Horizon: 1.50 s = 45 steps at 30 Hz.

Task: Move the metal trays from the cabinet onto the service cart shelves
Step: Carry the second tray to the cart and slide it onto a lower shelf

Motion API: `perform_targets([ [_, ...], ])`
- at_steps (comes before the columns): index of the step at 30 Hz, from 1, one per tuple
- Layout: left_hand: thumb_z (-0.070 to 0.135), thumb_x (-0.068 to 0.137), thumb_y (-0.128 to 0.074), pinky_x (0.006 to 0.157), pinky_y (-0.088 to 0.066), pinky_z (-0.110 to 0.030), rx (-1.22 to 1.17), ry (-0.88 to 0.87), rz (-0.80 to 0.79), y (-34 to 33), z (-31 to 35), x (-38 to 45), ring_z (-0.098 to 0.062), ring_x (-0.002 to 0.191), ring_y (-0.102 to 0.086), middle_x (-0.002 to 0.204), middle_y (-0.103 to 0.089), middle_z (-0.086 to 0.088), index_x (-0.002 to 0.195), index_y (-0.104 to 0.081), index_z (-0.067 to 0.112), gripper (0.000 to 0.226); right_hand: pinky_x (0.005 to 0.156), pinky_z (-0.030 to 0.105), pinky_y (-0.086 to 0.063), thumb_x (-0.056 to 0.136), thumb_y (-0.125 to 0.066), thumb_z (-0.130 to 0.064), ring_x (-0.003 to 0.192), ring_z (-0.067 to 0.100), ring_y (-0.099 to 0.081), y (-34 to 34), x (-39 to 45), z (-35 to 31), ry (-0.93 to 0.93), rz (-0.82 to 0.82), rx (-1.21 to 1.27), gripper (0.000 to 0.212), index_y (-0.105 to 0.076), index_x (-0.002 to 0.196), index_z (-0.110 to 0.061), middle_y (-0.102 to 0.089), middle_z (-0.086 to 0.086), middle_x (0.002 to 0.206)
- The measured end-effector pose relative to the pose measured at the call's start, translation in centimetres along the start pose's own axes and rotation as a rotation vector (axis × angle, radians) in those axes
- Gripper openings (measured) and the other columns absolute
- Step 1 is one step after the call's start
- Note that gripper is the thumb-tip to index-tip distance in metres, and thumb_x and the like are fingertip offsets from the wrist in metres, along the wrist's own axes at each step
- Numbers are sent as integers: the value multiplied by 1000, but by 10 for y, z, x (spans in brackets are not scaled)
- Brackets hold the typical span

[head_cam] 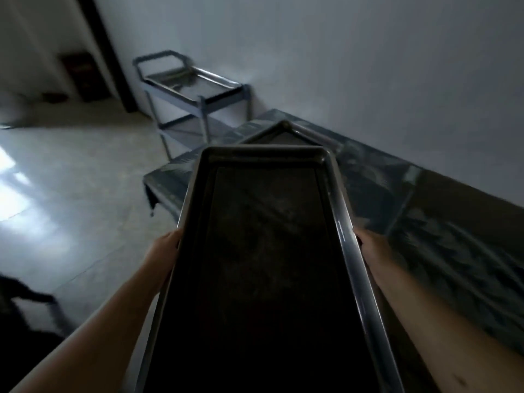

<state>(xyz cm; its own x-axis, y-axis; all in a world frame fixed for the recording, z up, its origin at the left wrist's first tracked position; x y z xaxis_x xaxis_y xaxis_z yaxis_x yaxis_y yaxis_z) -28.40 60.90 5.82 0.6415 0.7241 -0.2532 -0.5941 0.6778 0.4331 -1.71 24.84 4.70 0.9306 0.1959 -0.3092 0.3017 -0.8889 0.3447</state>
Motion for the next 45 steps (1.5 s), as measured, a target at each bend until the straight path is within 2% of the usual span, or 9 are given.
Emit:
perform_targets([
  [2,22,101,-47,87,-53,-36,-97,59,67,40,-23,-12,-26,101,-64,114,-66,-14,123,-63,5,32,48,18,-43,93,-53,-36,54,1,-57,-49,2,-21,20,-90,-44,29,-63,72,-18,-62,-8,66],
  [7,26,101,-51,68,-50,-27,-287,163,398,142,-92,-46,-15,73,-62,96,-70,-15,95,-72,8,28,49,25,-42,85,-57,-32,53,13,-58,-184,-10,-80,109,-320,-154,30,-67,69,-9,-64,6,68],
  [12,39,95,-59,94,-51,-60,-509,322,558,216,-168,-78,-40,93,-66,102,-70,-30,102,-74,1,41,80,40,-50,95,-49,-21,88,28,-61,-310,-37,-123,407,-594,-464,25,-67,102,-4,-65,15,98],
  [18,41,94,-59,65,-53,-33,-435,365,736,281,-206,-82,-19,65,-69,67,-75,-2,79,-77,14,36,68,25,-47,94,-54,-24,88,26,-65,-404,-54,-134,340,-629,-353,27,-68,104,-3,-69,17,107],
  [23,42,94,-59,67,-53,-33,-413,407,773,317,-211,-69,-21,69,-70,74,-75,-5,84,-75,13,34,61,25,-46,91,-58,-22,64,13,-60,-448,-56,-145,299,-638,-255,29,-69,66,-13,-71,18,94],
  [25,42,94,-58,67,-53,-33,-412,418,777,323,-215,-58,-20,70,-70,77,-75,-6,87,-74,13,34,58,22,-47,93,-56,-25,69,16,-61,-466,-47,-150,299,-661,-274,24,-71,81,-10,-70,20,100],
  [28,42,95,-57,70,-54,-34,-395,432,790,331,-219,-32,-20,73,-69,78,-74,-4,88,-74,15,32,77,29,-47,95,-52,-33,95,33,-64,-498,-26,-161,265,-692,-297,37,-65,110,-2,-67,21,113],
  [36,35,98,-53,81,-50,-40,-355,398,816,382,-192,91,-27,83,-65,91,-71,-16,88,-71,9,33,77,25,-39,97,-50,-32,111,36,-60,-618,55,-217,283,-749,-294,39,-63,116,0,-65,21,119],
  [45,35,102,-48,63,-50,-32,-440,399,853,450,-167,223,-26,78,-67,90,-71,-16,100,-70,4,38,74,26,-41,97,-49,-35,110,36,-60,-759,138,-336,357,-790,-381,41,-64,115,-2,-65,21,117],
])
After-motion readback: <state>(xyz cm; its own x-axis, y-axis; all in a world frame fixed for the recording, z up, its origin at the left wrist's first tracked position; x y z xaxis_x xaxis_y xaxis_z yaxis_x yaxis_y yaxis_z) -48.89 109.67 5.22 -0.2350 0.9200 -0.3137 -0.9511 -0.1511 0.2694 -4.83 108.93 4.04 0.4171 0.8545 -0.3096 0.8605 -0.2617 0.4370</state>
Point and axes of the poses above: each hand's wrist, its own x-axis towards the middle knuckle, its own y-axis out of the back of the hand, z = x × y, the point moved 5 cm from there along x, towards the middle knuckle
